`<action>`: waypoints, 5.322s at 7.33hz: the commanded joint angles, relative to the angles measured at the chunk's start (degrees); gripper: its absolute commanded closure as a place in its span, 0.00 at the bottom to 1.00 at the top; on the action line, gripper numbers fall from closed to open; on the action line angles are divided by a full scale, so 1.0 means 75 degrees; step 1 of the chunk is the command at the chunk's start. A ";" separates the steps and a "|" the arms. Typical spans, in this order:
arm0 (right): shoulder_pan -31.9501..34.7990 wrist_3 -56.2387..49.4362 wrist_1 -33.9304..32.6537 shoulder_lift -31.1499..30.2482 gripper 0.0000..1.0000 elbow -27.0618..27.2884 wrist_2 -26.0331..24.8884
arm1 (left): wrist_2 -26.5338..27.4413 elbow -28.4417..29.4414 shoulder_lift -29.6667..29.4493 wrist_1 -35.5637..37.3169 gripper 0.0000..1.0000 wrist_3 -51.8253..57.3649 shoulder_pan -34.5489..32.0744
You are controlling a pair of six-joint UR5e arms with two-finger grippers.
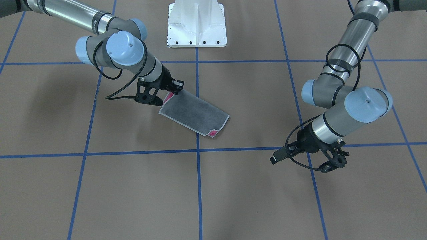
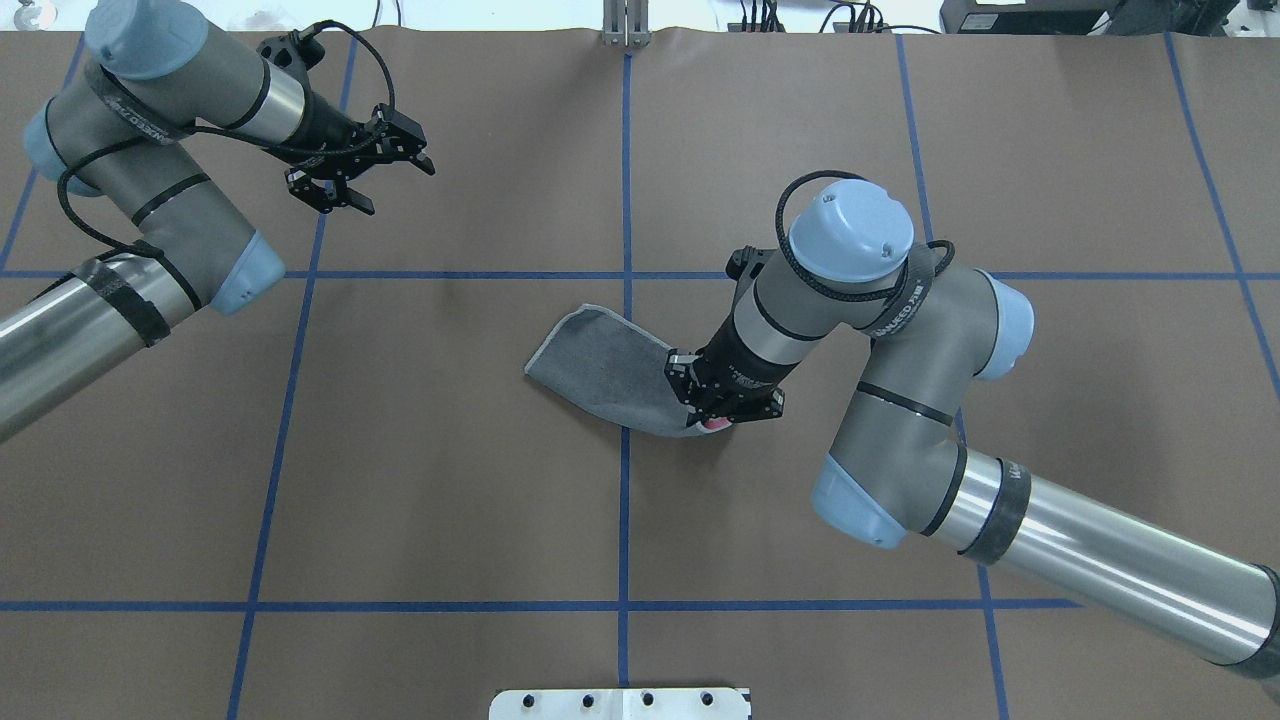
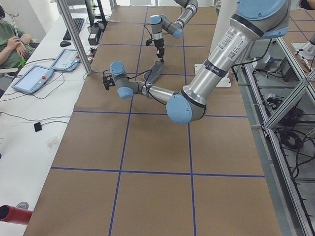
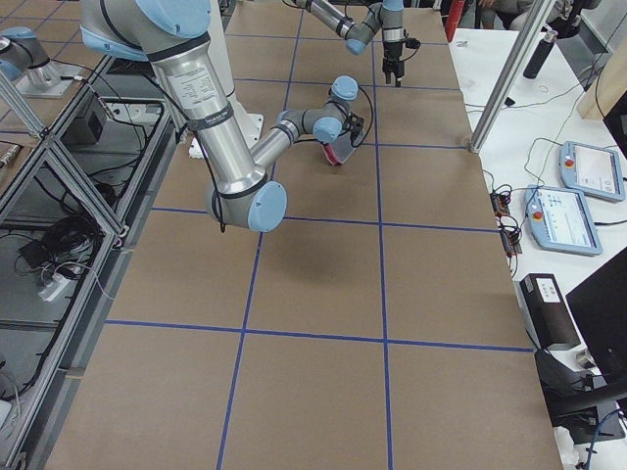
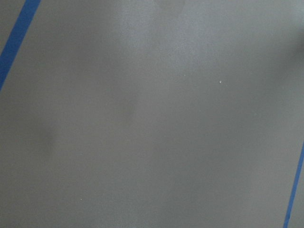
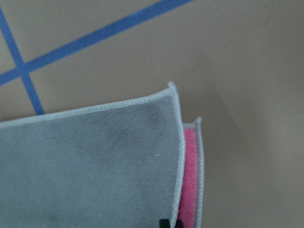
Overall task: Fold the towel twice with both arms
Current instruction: 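Drag the strip's end with the right gripper, turning it toward the robot, then release the strip and raise the right gripper away, then lower the left gripper to the strip's end nearest the robot and grasp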
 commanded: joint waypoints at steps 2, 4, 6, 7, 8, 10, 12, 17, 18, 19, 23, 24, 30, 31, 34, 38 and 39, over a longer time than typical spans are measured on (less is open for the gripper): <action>-0.0784 0.0071 -0.0002 0.0909 1.00 -0.0070 -0.0044 | 0.0000 0.0012 0.0071 0.0000 0.00 0.0012 -0.0023; -0.0973 0.0084 0.0010 0.1587 1.00 -0.0664 -0.0673 | 0.0012 0.0012 0.0083 0.0000 0.00 0.0012 -0.0024; -0.0973 0.0084 0.0161 0.1697 0.03 -0.0843 -0.0688 | 0.0012 0.0012 0.0083 0.0000 0.00 0.0012 -0.0024; -0.0973 0.0119 0.0255 0.1685 0.00 -0.0843 -0.0700 | 0.0012 0.0012 0.0083 -0.0023 0.00 0.0012 -0.0024; -0.0973 0.0398 0.0291 0.1661 0.00 -0.0832 -0.0700 | 0.0023 0.0012 0.0083 -0.0023 0.00 0.0012 -0.0024; -0.0973 0.0517 0.0291 0.1638 0.00 -0.0785 -0.0712 | 0.0035 0.0012 0.0083 -0.0023 0.00 0.0012 -0.0024; -0.0950 0.0506 0.0280 0.1626 0.00 -0.0831 -0.1421 | 0.0035 0.0001 0.0083 -0.0035 0.00 0.0012 -0.0024; -0.0728 0.0424 0.2412 0.1673 0.00 -0.2203 -0.2785 | 0.0035 0.0024 0.0083 -0.0035 0.00 0.0012 -0.0024; -0.0658 0.0250 0.2412 0.1661 0.00 -0.2237 -0.2809 | 0.0047 0.0036 0.0083 -0.0023 0.00 0.0012 0.0000; -0.0576 0.0225 0.2401 0.1661 0.00 -0.2261 -0.2809 | 0.0047 0.0047 0.0083 -0.0023 0.00 0.0012 0.0000; -0.0365 0.0201 0.2401 0.1638 0.00 -0.2530 -0.2798 | 0.0047 0.0048 0.0176 -0.0035 0.00 0.0012 0.0023; -0.0283 0.0178 0.2401 0.1638 0.00 -0.2658 -0.2798 | 0.0047 0.0048 0.0177 -0.0035 0.00 0.0012 0.0023; 0.1237 0.0026 0.2354 0.1347 0.00 -0.2427 -0.1290 | 0.0012 -0.0138 0.0188 -0.0420 0.00 -0.0069 0.0094; 0.1717 -0.0253 0.2354 0.1078 0.00 -0.2309 -0.0845 | 0.0012 -0.0674 0.0548 -0.0422 0.00 -0.0244 0.0175; 0.2948 -0.0933 0.2354 0.0562 0.00 -0.2273 0.0525 | 0.0279 -0.2257 0.0878 -0.0340 0.00 -0.2233 0.1027; 0.3562 -0.2061 0.2330 0.0068 0.00 -0.2261 0.0870 | 0.2569 -0.4857 0.2132 0.1224 0.00 -0.2941 0.3402; 0.3585 -0.2061 0.2353 0.0021 0.00 -0.2261 0.0870 | 0.3553 -0.4979 0.2273 0.1277 0.00 -0.2941 0.4187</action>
